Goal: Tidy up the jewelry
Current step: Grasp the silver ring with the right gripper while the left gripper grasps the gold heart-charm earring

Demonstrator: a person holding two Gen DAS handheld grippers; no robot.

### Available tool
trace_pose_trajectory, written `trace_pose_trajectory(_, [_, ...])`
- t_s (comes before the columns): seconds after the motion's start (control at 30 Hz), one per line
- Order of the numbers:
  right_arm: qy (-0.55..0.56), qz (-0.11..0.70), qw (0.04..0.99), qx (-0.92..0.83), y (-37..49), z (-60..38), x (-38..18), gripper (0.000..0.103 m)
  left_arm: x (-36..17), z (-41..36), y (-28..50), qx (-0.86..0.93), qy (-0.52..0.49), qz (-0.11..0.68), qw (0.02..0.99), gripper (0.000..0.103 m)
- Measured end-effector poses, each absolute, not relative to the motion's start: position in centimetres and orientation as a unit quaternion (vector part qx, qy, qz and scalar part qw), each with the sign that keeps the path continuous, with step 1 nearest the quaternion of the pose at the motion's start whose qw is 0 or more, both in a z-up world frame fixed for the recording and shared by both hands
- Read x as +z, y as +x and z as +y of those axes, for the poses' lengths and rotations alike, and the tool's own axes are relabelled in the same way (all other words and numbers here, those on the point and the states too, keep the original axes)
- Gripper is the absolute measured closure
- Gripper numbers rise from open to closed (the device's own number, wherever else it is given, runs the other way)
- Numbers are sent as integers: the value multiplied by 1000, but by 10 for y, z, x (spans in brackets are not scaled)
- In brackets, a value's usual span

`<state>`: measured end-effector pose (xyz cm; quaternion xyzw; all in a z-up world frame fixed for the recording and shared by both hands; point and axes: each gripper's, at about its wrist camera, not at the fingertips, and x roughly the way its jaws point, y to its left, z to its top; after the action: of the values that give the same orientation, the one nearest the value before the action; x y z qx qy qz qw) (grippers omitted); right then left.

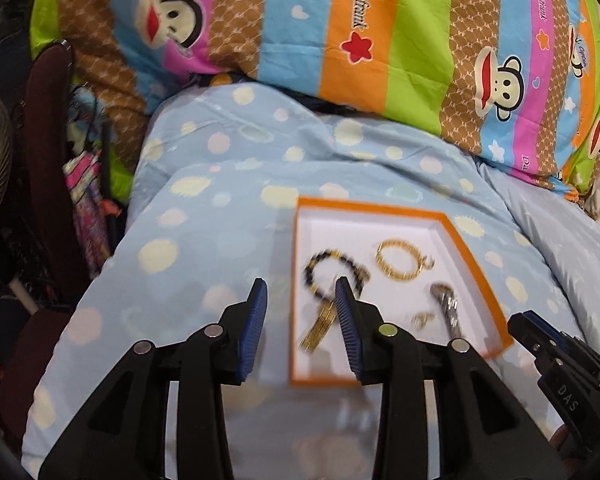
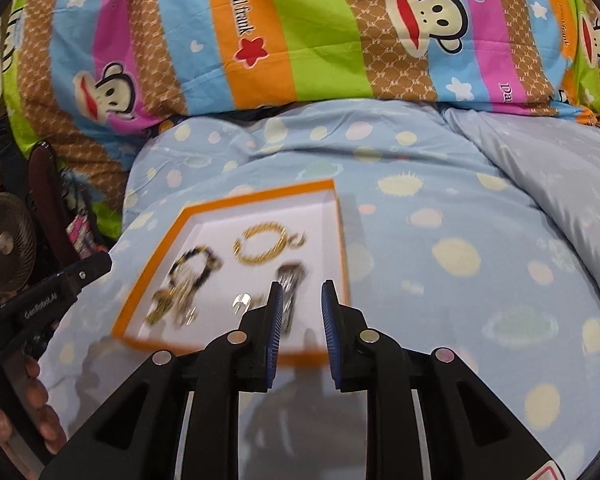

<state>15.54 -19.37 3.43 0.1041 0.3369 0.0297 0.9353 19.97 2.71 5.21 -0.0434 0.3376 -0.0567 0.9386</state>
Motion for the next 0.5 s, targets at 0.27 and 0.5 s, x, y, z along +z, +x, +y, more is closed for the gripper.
trace_pose_trajectory(0.27, [80, 375, 919, 88, 93, -140, 18, 74, 25, 55, 141, -40, -51, 375, 925, 69])
trace_pose_trajectory(0.5, [54, 396, 911, 102, 81, -108, 13, 72, 13, 60, 106, -47, -34, 389, 920, 69])
